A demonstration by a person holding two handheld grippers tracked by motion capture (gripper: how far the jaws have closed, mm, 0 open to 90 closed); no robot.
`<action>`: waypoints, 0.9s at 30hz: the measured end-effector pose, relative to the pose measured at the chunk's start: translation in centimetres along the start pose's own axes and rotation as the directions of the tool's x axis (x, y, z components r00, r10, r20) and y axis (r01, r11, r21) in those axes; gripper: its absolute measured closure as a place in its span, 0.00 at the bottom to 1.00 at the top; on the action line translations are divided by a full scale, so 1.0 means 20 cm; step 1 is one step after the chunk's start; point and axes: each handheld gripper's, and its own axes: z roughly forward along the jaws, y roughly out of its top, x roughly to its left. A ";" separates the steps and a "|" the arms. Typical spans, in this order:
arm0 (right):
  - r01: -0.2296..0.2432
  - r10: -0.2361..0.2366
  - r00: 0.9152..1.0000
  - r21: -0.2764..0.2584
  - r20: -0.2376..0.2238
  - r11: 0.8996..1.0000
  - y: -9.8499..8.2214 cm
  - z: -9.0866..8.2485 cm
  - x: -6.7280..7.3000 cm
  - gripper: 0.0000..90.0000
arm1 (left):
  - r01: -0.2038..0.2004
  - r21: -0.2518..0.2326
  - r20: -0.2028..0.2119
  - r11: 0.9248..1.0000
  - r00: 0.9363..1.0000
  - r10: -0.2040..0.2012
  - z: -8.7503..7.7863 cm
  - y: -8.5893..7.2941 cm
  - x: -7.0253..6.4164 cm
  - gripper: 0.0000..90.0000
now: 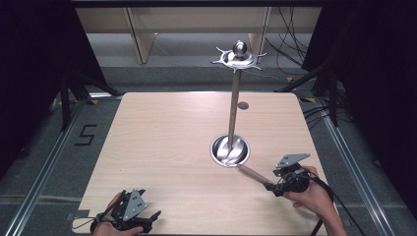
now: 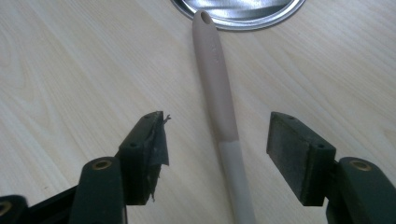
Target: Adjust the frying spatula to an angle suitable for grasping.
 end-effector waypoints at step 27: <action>0.042 -0.032 0.997 0.145 -0.069 0.988 0.11 0.18 -0.06 0.59 | 0.006 -0.004 0.001 1.000 1.000 -0.006 0.00 0.00 0.00 0.18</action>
